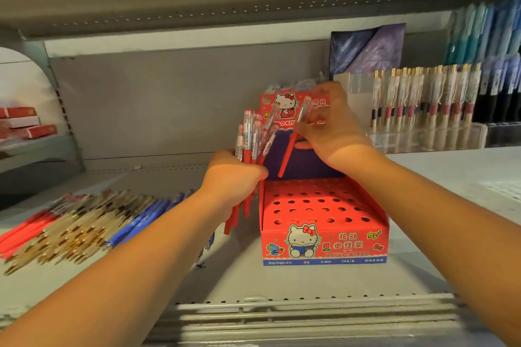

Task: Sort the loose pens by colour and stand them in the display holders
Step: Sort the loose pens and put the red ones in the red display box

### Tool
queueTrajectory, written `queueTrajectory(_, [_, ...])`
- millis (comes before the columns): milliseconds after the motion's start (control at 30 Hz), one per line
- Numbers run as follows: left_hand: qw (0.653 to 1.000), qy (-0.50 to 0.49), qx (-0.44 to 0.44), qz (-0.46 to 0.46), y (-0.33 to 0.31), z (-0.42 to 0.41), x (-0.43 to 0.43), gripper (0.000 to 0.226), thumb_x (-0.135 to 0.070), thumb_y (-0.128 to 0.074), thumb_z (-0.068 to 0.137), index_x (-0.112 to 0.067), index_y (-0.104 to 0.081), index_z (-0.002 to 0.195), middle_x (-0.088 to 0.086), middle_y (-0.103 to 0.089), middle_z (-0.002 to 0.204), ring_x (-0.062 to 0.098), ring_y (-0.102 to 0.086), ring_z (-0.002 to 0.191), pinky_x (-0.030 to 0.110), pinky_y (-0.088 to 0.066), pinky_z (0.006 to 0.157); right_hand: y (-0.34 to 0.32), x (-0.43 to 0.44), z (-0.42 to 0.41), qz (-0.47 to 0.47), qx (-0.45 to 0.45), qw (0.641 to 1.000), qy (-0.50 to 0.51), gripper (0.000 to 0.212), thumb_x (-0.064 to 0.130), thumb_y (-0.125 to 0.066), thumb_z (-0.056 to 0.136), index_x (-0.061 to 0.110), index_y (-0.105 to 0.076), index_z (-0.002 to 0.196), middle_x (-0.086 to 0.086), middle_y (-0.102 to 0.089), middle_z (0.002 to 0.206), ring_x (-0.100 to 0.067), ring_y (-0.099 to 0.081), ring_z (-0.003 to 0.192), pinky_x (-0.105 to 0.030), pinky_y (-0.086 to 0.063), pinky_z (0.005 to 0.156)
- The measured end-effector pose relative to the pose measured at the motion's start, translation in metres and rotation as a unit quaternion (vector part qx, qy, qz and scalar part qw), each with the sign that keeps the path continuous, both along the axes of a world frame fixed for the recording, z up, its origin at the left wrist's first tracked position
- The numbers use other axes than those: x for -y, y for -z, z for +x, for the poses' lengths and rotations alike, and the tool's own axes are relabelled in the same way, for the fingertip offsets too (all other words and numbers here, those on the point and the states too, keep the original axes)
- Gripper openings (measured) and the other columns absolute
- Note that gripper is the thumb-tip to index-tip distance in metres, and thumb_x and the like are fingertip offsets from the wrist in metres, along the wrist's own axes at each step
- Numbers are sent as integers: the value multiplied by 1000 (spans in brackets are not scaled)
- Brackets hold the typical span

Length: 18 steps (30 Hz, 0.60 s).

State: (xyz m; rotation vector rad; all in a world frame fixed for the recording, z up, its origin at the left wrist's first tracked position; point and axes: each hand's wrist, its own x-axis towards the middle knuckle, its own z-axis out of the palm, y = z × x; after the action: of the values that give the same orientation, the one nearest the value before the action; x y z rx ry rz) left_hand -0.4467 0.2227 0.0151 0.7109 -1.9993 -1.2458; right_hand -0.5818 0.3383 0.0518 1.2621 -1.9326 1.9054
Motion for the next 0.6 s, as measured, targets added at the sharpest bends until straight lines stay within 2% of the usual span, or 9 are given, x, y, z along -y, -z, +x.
queueTrajectory(100, [999,-1,-27,40,1,1,-1,16,-7,-70,73,-7,-63,58,5,-58,43,17,-52,33,19,-38,35,2,5,0,16,-17,1000,-9,63,-7,-68,82,50,-42,85,-4,-61,76,-20,-70,65,-35,-61,54])
queueTrajectory(200, [996,-9,-67,63,-3,-2,2,15,-14,-74,77,-11,-64,66,2,-58,43,15,-54,36,22,-42,39,8,12,-1,34,-33,999,-24,64,-7,-67,83,53,-44,84,-7,-63,77,-23,-71,70,-33,-60,55])
queueTrajectory(300, [990,4,-104,91,-19,-7,3,24,-16,-74,80,-10,-59,63,2,-52,40,18,-49,34,21,-39,39,12,18,-3,47,-47,998,-19,63,-8,-66,84,52,-45,84,0,-64,72,-21,-71,67,-33,-61,56])
queueTrajectory(400, [991,20,-109,73,-36,-16,1,34,-19,-72,82,-10,-55,54,7,-51,40,22,-45,34,26,-40,43,13,22,-7,54,-73,996,-2,57,-6,-67,83,45,-44,95,2,-65,72,-17,-69,63,-32,-61,57])
queueTrajectory(533, [990,62,-117,53,-42,-26,4,27,-13,-68,83,-11,-54,60,5,-49,41,21,-43,37,27,-39,44,14,24,-11,58,-99,993,2,53,-4,-68,83,41,-45,99,-1,-68,76,-18,-69,63,-36,-61,60])
queueTrajectory(600, [990,71,-115,48,-36,-28,10,27,-11,-68,83,-11,-54,60,5,-48,42,20,-42,36,26,-38,43,16,25,-14,47,-99,994,0,53,-5,-69,82,39,-46,100,-1,-69,76,-16,-69,62,-30,-61,59])
